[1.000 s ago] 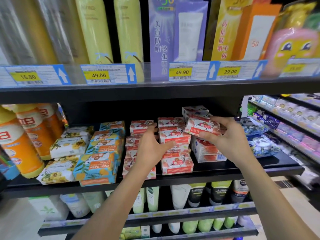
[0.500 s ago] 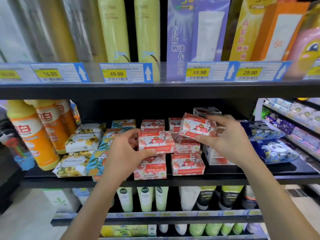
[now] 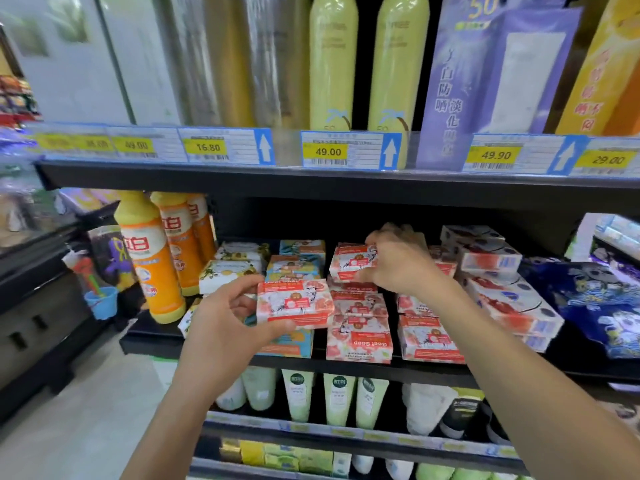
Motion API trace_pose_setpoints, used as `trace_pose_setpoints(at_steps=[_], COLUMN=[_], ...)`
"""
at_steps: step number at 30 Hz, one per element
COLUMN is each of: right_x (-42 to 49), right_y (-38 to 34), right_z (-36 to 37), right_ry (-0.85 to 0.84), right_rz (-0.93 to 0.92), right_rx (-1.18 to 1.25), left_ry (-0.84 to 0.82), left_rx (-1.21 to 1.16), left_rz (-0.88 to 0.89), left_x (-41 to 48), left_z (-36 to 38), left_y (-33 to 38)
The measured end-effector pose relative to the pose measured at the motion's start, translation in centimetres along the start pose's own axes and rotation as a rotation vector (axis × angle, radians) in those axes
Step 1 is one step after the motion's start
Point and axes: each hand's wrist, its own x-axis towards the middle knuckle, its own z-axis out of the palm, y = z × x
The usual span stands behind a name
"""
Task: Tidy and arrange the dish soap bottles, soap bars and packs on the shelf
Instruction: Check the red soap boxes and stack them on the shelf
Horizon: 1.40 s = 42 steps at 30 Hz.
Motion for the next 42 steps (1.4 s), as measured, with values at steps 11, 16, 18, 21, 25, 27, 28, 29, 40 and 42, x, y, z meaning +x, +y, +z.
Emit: trace_pose_setpoints(at_steps=[11, 16, 18, 21, 25, 27, 28, 29, 40, 42], right_x=[1.6, 1.4, 1.2, 0.0, -4.8, -6.9, -7.5, -7.8, -8.3, -7.9], right_y=[-0.6, -0.6, -0.7, -0.6, -1.3, -1.7, -1.8, -1.9, -0.8, 0.0], right_z=[3.1, 3.7, 3.6, 2.4, -1.1, -1.7, -1.5, -1.1, -0.3, -0.5], right_ry=[-0.081, -0.077, -0.065, 0.020, -0.050, -0.134, -0.142, -0.133, -0.031, -0.023], right_rz=[-0.029, -0.030, -0.015, -0.026, -0.160, -0.218, -0.250, -0.275, -0.233, -0.172], right_rx=[-0.227, -0.239, -0.221, 0.020, 0.698, 0.670, 0.613, 0.566, 0.546, 0.490], left_ry=[-0.018, -0.038, -0.048, -0.062, -0.087, -0.101, -0.109, -0.117, -0.221, -0.251], left_rx=[0.029, 0.028, 0.027, 0.011, -0.036, -0.047, -0.050, -0.046, 0.137, 0.289], left_rz=[0.032, 0.051, 0.056, 0.054, 0.059, 0.061, 0.064, 0.073, 0.207, 0.239], left_x=[0.0, 0.2, 0.3, 0.2, 0.2, 0.3, 0.3, 0.2, 0.6, 1.0], left_z=[-0.4, -0.2, -0.1, 0.1, 0.5, 0.7, 0.9, 1.0, 1.6, 1.3], left_y=[-1.2, -1.5, -1.6, -1.7, -1.4, -1.4, -1.4, -1.3, 0.0, -0.2])
